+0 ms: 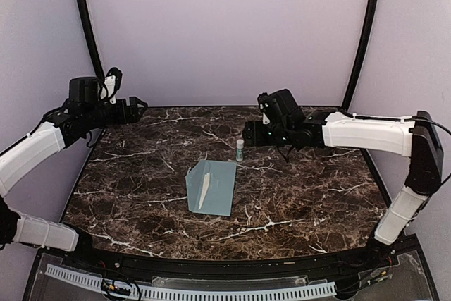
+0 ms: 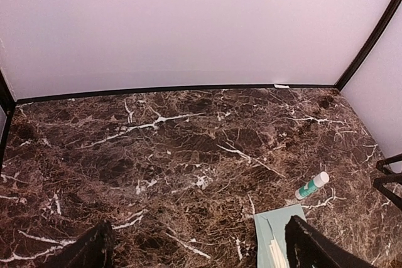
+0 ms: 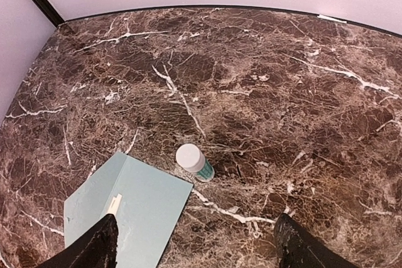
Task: Place the letter into the envelope and seal it
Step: Pick up the solid glue from the center of the board.
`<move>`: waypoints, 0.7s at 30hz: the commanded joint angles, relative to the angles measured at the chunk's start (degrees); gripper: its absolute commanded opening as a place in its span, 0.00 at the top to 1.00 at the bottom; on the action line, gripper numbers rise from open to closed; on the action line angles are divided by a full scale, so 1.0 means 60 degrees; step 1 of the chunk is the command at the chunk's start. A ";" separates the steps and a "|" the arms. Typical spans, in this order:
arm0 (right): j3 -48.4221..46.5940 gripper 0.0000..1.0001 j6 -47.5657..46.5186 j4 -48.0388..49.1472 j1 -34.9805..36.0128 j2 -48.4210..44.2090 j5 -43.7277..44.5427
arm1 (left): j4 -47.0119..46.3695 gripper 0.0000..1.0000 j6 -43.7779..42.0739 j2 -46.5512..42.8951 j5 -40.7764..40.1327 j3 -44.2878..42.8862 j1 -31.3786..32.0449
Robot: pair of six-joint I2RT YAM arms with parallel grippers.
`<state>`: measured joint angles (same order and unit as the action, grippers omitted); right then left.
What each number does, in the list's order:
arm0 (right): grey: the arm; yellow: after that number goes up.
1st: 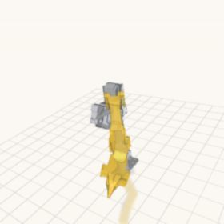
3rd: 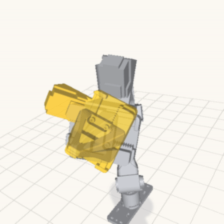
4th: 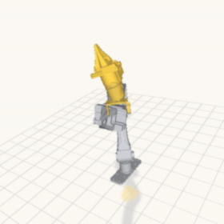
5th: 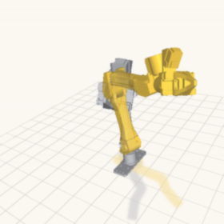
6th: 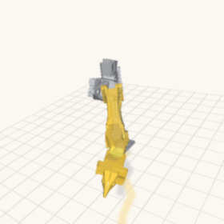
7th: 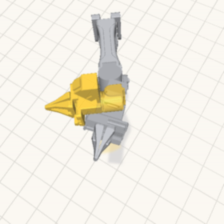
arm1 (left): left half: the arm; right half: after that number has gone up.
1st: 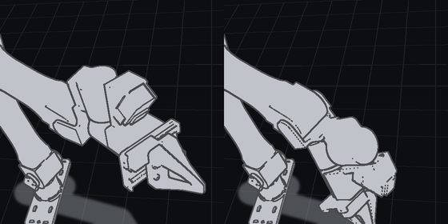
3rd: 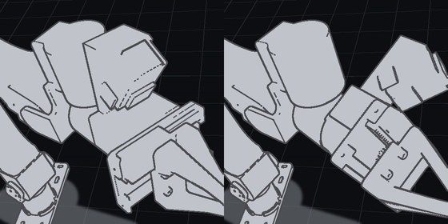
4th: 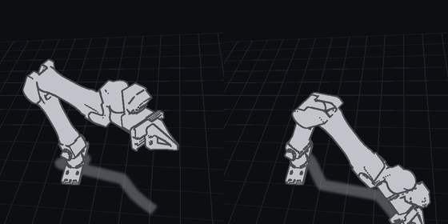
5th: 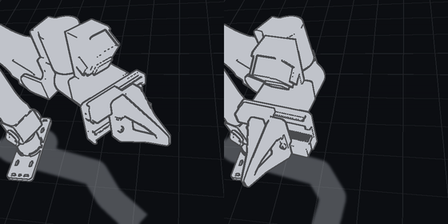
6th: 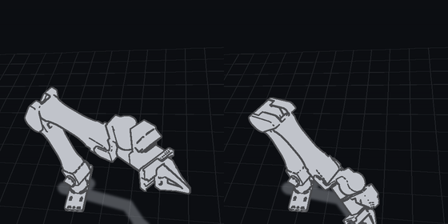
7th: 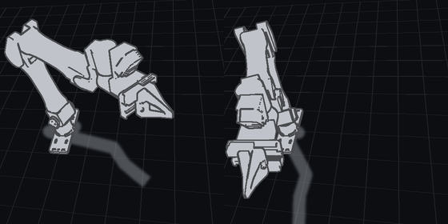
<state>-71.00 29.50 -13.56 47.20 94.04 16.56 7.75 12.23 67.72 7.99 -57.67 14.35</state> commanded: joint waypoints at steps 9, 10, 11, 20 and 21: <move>-0.2558 0.24 -0.0441 -0.0826 -0.0124 0.2949 -0.0163 | 0.0086 0.07 -0.0579 -0.0494 -0.0322 0.0250 -0.0092; -0.2744 0.26 -0.0447 -0.0859 -0.0151 0.3163 -0.0191 | 0.0071 0.07 -0.0578 -0.0507 -0.0321 0.0240 -0.0092; -0.2960 0.28 -0.0435 -0.0860 -0.0171 0.3382 -0.0205 | 0.0071 0.07 -0.0583 -0.0528 -0.0317 0.0246 -0.0092; -0.3834 0.39 -0.0301 -0.0779 -0.0378 0.4573 -0.0376 | 0.0072 0.07 -0.0574 -0.0470 -0.0314 0.0255 -0.0092; -0.3891 0.40 -0.0302 -0.0786 -0.0394 0.4679 -0.0429 | 0.0064 0.07 -0.0574 -0.0446 -0.0282 0.0252 -0.0092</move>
<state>-91.61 27.33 -18.70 45.52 120.18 14.72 8.10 9.41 66.17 6.37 -56.75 14.04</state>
